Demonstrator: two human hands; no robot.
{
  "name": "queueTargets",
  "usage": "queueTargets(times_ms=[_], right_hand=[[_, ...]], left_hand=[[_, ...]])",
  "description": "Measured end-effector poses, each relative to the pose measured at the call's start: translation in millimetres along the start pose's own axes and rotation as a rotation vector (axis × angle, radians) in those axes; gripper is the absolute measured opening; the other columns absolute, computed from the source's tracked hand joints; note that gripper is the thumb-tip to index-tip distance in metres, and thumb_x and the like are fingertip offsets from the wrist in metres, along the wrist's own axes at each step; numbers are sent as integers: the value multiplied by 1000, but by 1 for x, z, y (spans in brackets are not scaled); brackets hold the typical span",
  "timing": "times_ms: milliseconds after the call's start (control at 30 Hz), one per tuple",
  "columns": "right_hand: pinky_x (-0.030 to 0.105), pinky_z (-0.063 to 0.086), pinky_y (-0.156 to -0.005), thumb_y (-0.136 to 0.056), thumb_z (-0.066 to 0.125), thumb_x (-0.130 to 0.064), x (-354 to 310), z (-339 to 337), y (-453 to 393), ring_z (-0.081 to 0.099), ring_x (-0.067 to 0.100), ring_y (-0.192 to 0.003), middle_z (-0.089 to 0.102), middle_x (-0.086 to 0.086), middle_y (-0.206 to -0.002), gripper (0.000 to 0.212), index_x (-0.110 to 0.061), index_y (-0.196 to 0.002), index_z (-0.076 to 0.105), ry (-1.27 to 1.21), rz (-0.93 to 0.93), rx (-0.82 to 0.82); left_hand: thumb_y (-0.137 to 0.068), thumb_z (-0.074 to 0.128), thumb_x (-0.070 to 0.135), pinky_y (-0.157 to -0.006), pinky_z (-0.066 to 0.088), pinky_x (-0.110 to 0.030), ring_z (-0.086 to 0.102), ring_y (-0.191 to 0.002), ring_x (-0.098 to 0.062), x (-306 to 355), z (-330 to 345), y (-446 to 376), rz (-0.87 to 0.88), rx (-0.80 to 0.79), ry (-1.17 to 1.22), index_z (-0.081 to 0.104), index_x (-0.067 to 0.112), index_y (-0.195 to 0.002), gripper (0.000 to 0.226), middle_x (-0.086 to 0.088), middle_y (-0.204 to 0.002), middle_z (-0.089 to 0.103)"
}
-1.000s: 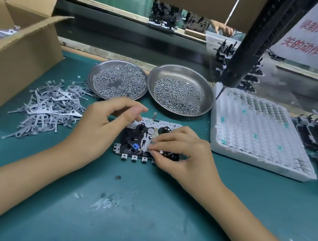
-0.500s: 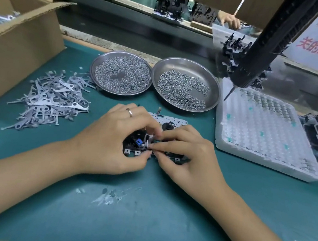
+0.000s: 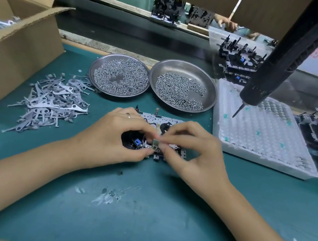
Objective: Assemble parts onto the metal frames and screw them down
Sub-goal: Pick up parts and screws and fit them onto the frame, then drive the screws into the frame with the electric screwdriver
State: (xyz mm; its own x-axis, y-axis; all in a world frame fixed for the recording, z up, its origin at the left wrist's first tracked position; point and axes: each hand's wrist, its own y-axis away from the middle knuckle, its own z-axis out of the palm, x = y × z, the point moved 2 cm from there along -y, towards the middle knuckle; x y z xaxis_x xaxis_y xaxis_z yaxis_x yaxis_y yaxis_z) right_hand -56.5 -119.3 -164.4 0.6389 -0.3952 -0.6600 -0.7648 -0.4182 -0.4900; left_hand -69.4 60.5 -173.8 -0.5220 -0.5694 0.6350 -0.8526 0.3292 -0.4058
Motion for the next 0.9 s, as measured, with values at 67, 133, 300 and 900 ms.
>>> queueTargets(times_ms=[67,133,300,900], right_hand=[[19,44,-75,-82,66,-5,-8,-12,-3,59,11,-79,62,10,-83,16,-7,-96,72,32,-64,247],[18,40,-78,-86,61,-4,-13,-34,-12,54,6,-83,57,13,-86,18,-6,-103,64,71,-130,541],[21,46,-84,-93,59,-23,-2,-98,-71,61,8,-96,54,5,-113,57,-10,-140,28,-92,156,717],[22,37,-43,-87,57,-9,-52,2,-71,45,20,-37,46,8,-55,15,-7,-92,43,-840,-1,434]], left_hand=[[-70,76,24,-84,46,-42,58,-84,-11,-1,0,0,23,-1,-16,73,20,-90,21,14,-82,67],[-69,76,25,-86,44,-38,57,-85,-5,-2,0,1,9,10,-1,71,23,-87,19,16,-81,66],[-66,76,25,-87,42,-30,55,-87,-2,-1,1,0,-14,23,10,71,25,-86,20,19,-79,65],[-63,83,18,-76,41,-9,56,-78,5,-2,0,-2,-1,47,40,69,30,-82,26,21,-74,63]])
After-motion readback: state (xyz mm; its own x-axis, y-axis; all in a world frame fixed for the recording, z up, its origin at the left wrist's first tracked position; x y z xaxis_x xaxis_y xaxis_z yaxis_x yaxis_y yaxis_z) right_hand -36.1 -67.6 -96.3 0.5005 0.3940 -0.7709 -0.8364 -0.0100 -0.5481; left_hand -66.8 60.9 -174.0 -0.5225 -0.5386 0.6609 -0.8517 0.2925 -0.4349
